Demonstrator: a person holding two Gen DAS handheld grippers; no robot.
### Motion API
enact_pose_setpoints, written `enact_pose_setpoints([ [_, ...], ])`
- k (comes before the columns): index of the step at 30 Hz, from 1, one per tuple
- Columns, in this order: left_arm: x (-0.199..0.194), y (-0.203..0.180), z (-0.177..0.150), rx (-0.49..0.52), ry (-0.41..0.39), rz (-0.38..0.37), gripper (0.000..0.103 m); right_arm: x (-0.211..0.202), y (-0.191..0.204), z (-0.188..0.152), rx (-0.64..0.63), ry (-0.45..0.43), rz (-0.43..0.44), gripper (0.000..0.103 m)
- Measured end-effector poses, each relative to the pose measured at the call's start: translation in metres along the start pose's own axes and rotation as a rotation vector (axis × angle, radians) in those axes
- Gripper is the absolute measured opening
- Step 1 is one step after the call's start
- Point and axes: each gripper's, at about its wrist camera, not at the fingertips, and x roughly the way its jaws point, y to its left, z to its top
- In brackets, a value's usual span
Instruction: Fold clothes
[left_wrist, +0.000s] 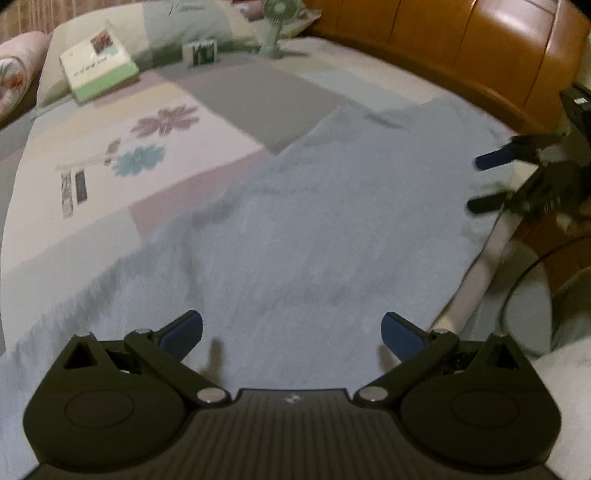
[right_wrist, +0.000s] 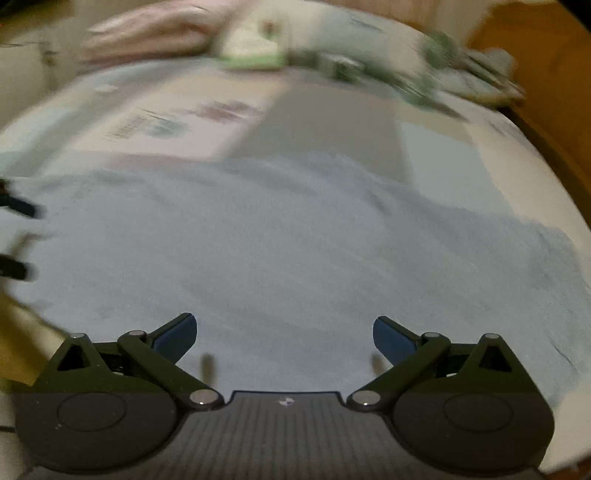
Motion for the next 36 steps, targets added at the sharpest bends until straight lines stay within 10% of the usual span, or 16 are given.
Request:
enact_pose_setpoints([
  [8, 0.005, 0.004, -0.017, -0.034, 0.027, 0.024, 0.102, 0.031, 0.064, 0.001, -0.186, 0.077, 0.037, 0.103],
  [14, 0.004, 0.021, -0.029, -0.079, 0.087, 0.071, 0.102, 0.008, 0.038, -0.016, -0.135, 0.080, -0.023, 0.103],
  [23, 0.020, -0.021, 0.027, -0.011, -0.021, -0.131, 0.102, -0.018, -0.041, -0.009, 0.153, -0.006, -0.128, 0.103],
  [36, 0.070, -0.068, 0.080, 0.084, 0.018, -0.143, 0.102, 0.001, -0.171, -0.035, 0.544, -0.124, -0.177, 0.103],
])
